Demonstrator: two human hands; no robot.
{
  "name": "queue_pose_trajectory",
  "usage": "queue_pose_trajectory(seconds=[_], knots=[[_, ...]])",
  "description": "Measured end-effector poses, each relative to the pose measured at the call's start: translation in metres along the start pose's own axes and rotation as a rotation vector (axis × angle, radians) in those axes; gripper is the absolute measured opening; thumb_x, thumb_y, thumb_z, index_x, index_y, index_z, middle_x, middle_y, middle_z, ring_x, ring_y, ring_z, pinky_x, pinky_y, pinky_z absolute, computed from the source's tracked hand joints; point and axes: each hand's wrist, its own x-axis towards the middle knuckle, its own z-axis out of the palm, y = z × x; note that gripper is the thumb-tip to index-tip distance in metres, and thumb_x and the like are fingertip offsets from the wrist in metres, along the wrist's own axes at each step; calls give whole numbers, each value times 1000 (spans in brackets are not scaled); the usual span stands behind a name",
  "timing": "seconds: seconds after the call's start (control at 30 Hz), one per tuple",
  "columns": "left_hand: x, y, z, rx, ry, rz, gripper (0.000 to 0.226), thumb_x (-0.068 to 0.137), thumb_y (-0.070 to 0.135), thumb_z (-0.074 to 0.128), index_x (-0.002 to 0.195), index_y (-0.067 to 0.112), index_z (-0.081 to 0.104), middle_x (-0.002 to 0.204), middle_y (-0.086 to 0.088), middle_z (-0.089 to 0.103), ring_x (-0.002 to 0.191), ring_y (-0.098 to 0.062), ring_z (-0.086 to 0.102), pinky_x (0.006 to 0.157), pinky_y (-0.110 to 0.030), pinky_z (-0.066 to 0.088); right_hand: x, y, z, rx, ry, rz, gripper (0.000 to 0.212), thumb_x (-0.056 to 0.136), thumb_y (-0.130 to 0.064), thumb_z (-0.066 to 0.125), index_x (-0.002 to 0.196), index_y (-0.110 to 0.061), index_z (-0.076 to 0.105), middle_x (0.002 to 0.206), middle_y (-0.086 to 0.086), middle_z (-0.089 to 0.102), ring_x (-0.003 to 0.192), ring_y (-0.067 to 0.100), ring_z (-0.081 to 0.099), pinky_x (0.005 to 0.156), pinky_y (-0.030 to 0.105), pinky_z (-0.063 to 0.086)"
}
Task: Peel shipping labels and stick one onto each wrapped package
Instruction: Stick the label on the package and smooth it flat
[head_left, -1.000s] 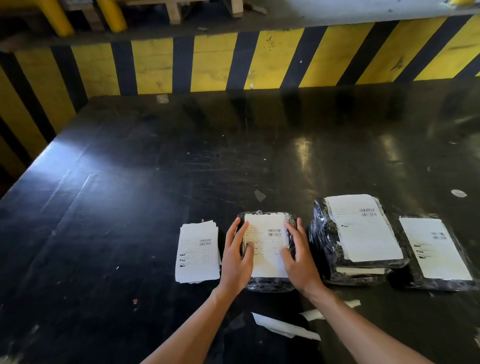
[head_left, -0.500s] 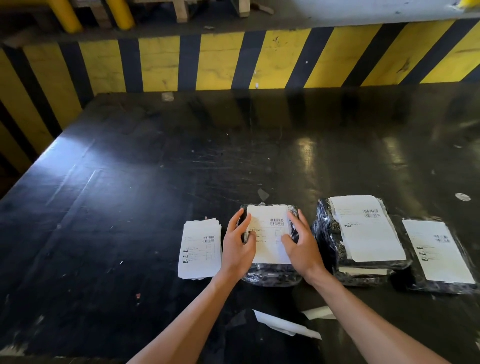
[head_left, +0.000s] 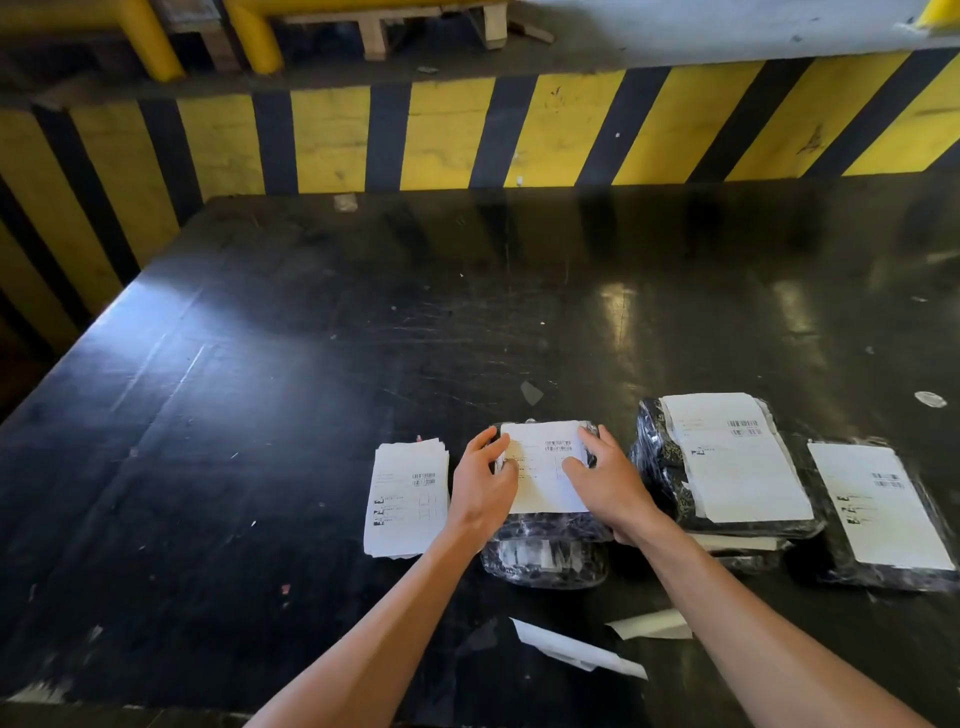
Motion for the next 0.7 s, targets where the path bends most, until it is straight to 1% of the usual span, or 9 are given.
queue_pose_trajectory(seconds=[0.07, 0.13, 0.17, 0.2, 0.27, 0.33, 0.37, 0.47, 0.7], knots=[[2, 7, -3, 27, -21, -33, 44, 96, 14, 50, 140, 14, 55, 151, 11, 41, 136, -12, 43, 102, -19, 36, 2, -7, -3, -46, -26, 36, 61, 98, -26, 48, 154, -14, 28, 166, 3, 6, 150, 22, 19, 109, 30, 31], [9, 16, -8, 39, -47, -94, 45, 91, 14, 51, 134, 14, 61, 148, 10, 46, 131, -15, 48, 109, -29, 39, 6, -16, -9, -67, -53, 110, 59, 97, -26, 48, 152, -9, 33, 157, 8, 31, 139, 25, 40, 108, 34, 38], [12, 21, -10, 31, -62, -123, 45, 88, 13, 52, 132, 13, 63, 145, 8, 49, 128, -17, 51, 110, -33, 41, 9, -20, -11, -44, -65, 135, 52, 96, -26, 49, 145, -8, 44, 133, 9, 54, 112, 25, 59, 87, 33, 51], [14, 27, -12, 19, -76, -151, 45, 86, 11, 52, 130, 12, 64, 141, 5, 54, 124, -19, 54, 107, -35, 43, 14, -21, -12, -23, -75, 162, 36, 95, -25, 49, 127, -10, 57, 97, 3, 58, 77, 20, 59, 59, 26, 49], [18, 37, -15, 23, -85, -160, 44, 87, 10, 51, 129, 11, 63, 134, -1, 61, 116, -23, 60, 97, -33, 49, 20, -24, -14, -27, -63, 166, 8, 90, -24, 49, 83, -20, 50, 70, -3, 43, 54, 16, 40, 47, 21, 30], [16, 43, -15, 63, -59, -101, 44, 88, 12, 49, 130, 12, 63, 140, -1, 57, 120, -22, 58, 100, -34, 49, 19, -28, -16, -16, -75, 122, 12, 87, -28, 49, 85, -19, 56, 87, 5, 58, 69, 21, 52, 62, 30, 38], [13, 43, -15, 84, -38, -60, 44, 90, 13, 49, 132, 12, 62, 146, 0, 52, 126, -21, 54, 105, -35, 46, 19, -28, -16, -18, -55, 67, 27, 88, -28, 50, 107, -14, 63, 112, 11, 62, 91, 25, 59, 77, 33, 44], [4, 41, -12, 88, 21, 44, 44, 95, 13, 49, 137, 12, 58, 152, 6, 42, 136, -14, 44, 111, -27, 38, 4, -28, -17, -21, 12, -18, 57, 95, -24, 50, 148, -7, 38, 161, 6, 24, 144, 24, 32, 111, 34, 31], [1, 61, -16, -3, 101, 211, 41, 98, 7, 52, 138, 8, 56, 154, 4, 39, 142, -10, 36, 108, -15, 32, -5, -46, -31, 11, 101, -173, 62, 96, -20, 51, 154, -18, 29, 166, -2, 4, 149, 16, 19, 100, 18, 28]])
